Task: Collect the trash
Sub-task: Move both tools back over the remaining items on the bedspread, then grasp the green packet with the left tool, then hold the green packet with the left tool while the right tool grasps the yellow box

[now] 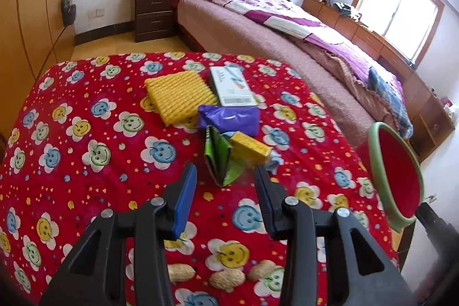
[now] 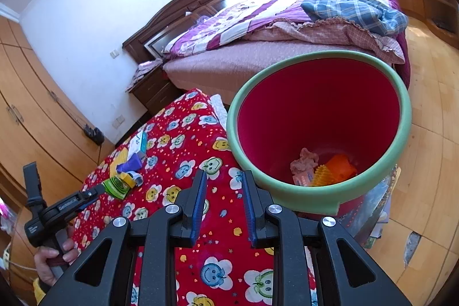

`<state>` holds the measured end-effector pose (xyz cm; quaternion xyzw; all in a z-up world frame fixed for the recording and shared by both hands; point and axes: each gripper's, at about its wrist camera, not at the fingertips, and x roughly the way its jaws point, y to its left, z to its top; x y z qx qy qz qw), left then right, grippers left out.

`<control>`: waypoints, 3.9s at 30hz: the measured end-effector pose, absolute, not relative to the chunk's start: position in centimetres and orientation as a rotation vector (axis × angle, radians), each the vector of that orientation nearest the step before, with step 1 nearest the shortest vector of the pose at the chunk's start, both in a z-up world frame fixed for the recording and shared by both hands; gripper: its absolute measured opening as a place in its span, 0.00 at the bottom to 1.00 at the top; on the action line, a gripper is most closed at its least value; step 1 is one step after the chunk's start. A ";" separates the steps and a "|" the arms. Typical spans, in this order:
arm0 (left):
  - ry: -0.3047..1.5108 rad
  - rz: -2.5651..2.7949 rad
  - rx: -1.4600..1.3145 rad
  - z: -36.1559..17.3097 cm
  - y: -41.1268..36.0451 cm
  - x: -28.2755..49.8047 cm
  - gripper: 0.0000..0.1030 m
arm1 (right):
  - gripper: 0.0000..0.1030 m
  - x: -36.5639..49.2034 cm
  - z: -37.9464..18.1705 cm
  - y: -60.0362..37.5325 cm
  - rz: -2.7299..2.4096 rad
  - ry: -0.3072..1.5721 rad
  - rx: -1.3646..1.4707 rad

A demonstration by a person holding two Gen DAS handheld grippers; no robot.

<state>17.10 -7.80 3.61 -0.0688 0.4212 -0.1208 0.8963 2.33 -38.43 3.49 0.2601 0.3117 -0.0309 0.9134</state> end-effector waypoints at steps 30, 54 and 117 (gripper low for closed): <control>0.801 -0.236 -0.237 4.5 -2.9 16.2 0.03 | 0.24 4.7 4.4 -32.3 0.066 0.691 0.452; 0.783 -0.102 -0.311 2.6 4.8 15.0 0.03 | 0.33 18.0 2.0 -18.4 0.341 0.846 0.125; 0.771 -0.167 -0.322 2.6 3.9 13.2 0.03 | 0.44 21.0 -1.5 -15.2 0.343 0.894 -0.054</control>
